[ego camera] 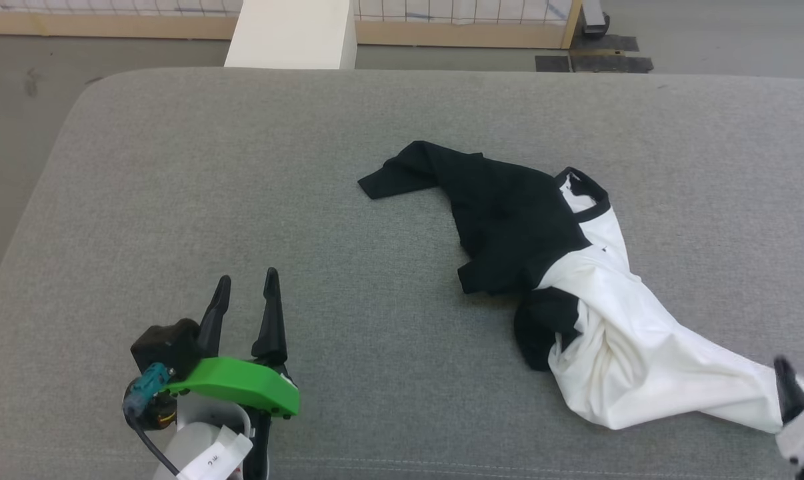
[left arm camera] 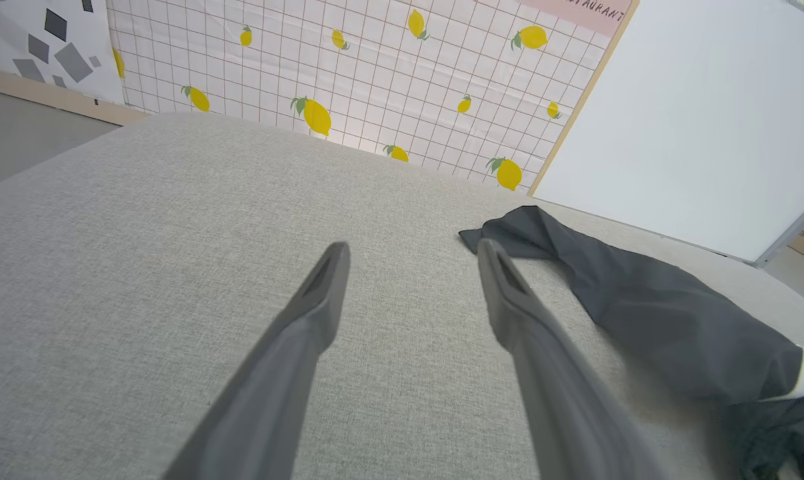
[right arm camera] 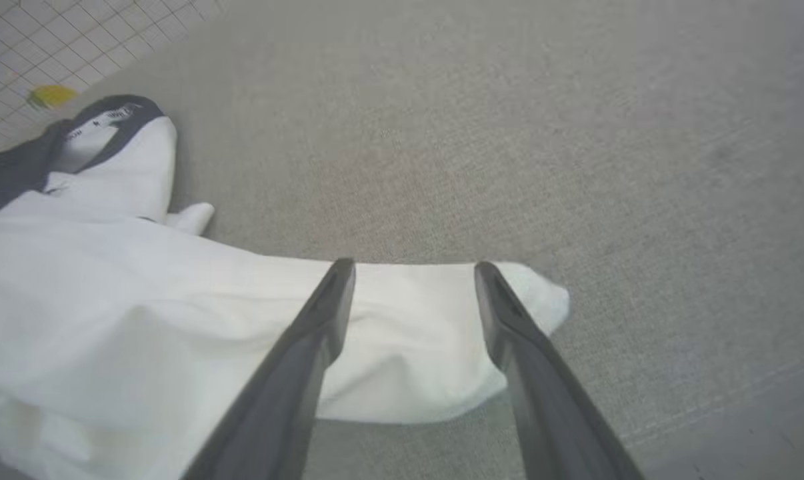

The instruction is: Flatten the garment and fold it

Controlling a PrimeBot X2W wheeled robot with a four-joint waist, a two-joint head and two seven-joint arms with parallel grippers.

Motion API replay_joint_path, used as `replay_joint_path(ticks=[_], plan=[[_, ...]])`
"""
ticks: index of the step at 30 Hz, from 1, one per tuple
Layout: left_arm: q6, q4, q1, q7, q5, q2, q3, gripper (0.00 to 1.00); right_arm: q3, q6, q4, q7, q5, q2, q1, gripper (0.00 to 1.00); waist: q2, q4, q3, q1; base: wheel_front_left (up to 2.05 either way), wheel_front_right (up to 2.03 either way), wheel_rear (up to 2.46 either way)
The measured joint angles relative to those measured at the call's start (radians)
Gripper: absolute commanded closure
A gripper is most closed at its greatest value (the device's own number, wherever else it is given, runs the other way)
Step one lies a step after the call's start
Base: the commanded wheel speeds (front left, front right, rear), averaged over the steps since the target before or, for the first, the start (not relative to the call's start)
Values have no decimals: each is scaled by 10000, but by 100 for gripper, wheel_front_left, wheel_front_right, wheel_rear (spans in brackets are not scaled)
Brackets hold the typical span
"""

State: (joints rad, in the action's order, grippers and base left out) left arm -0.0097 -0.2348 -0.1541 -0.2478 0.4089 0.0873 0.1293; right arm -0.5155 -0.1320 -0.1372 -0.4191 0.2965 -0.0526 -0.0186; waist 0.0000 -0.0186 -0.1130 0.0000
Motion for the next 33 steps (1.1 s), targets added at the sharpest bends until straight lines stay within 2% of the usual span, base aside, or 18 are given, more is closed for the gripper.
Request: replay_joint_path(ticks=[3, 7, 13, 19, 23, 28, 33], plan=[[-38, 0, -23, 167, 240, -46, 29, 0, 199, 0, 395, 654, 230, 8, -279, 0, 0, 73, 27, 0, 0, 0, 0], [-58, -245, -674, 1089, 571, -140, 255, 0, 430, 0, 826, 988, 197, 4, -559, 0, 0, 122, -109, 0, 0, 0, 0], [314, -1241, -3517, 3613, 807, -253, 980, 0, 922, 0, 1289, 920, 132, 8, -1016, 0, 0, 306, -539, 0, 0, 0, 0], [598, -2755, -6088, 6261, 1509, -324, 2679, 0, 1336, 0, 1267, 930, 125, 13, -1360, 0, 0, 680, -1241, 0, 0, 0, 0], [1072, -3607, -7243, 6882, 1818, -355, 3576, 0, 1590, 0, 1041, 1020, 176, 19, -1495, 0, 0, 1038, -1682, 0, 0, 0, 0], [1651, -4861, -8339, 7530, 1707, -359, 4481, 0, 1603, 0, 677, 1346, 328, 17, -1531, 0, 0, 1581, -2214, 0, 0, 0, 0], [1860, -6042, -8851, 8222, 1212, -357, 5250, 0, 1630, 0, 295, 1672, 558, 19, -1546, 0, 0, 2090, -2675, 1, 0, 0, 0]])
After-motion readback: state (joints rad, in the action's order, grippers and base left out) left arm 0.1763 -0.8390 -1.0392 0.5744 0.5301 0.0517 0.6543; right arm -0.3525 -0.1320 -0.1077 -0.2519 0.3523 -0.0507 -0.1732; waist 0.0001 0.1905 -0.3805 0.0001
